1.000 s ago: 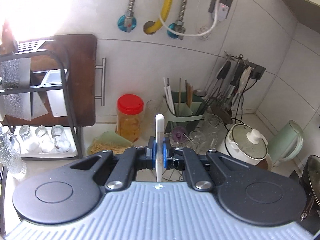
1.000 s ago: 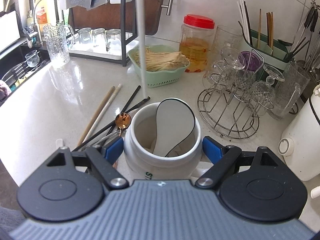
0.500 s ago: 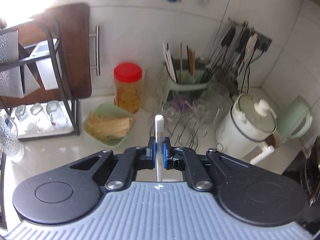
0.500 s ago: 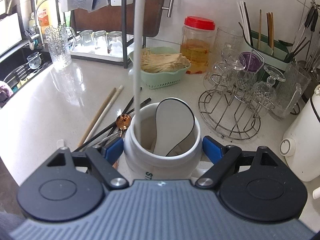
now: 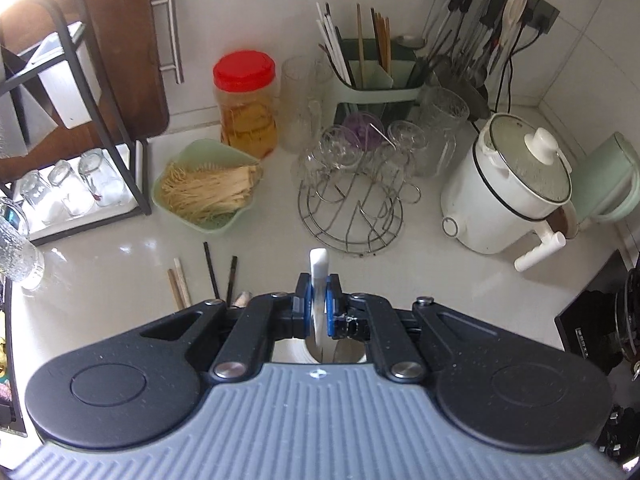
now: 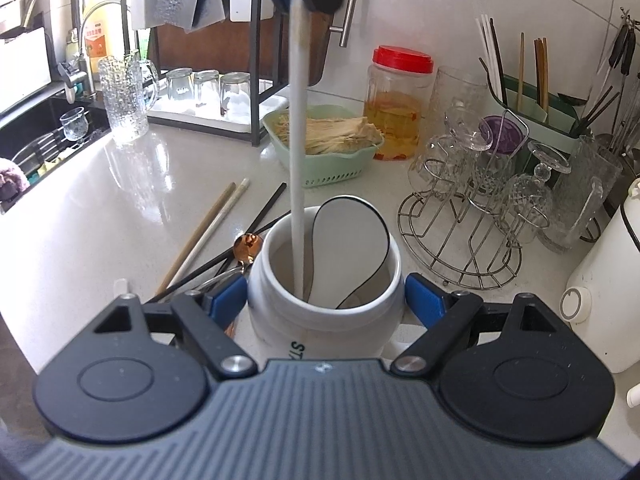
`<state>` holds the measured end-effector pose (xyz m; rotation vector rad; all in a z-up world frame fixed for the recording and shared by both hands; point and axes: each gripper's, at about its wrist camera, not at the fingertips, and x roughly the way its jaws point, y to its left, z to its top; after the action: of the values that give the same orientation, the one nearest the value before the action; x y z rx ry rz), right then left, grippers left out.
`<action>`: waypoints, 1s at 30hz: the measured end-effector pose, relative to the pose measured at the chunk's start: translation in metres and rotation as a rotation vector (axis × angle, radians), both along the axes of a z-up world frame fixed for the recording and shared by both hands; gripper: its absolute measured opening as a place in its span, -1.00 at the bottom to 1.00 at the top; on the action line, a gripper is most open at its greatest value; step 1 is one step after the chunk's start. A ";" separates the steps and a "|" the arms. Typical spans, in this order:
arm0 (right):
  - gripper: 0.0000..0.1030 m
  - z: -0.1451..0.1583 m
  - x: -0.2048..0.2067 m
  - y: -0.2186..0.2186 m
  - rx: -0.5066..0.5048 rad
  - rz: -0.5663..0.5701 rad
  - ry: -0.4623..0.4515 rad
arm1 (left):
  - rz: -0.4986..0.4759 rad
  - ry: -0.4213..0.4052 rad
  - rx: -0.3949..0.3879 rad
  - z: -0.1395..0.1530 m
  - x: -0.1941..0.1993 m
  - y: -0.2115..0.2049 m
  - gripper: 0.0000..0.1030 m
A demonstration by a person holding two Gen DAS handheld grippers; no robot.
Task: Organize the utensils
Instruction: 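Carry the white plastic spoon over the mug and lower it inside, then open the left tool to release the plastic spoon in the mug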
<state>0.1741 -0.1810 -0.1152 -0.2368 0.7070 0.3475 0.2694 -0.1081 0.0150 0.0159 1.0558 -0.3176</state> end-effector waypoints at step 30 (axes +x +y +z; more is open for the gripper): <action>0.71 -0.001 0.000 -0.004 0.013 0.044 -0.007 | 0.133 -0.107 -0.076 0.007 -0.055 0.047 -0.09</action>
<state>0.1744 -0.1852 -0.1161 -0.2417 0.6928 0.3932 0.2140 -0.0613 0.0216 -0.1040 0.9335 -0.2340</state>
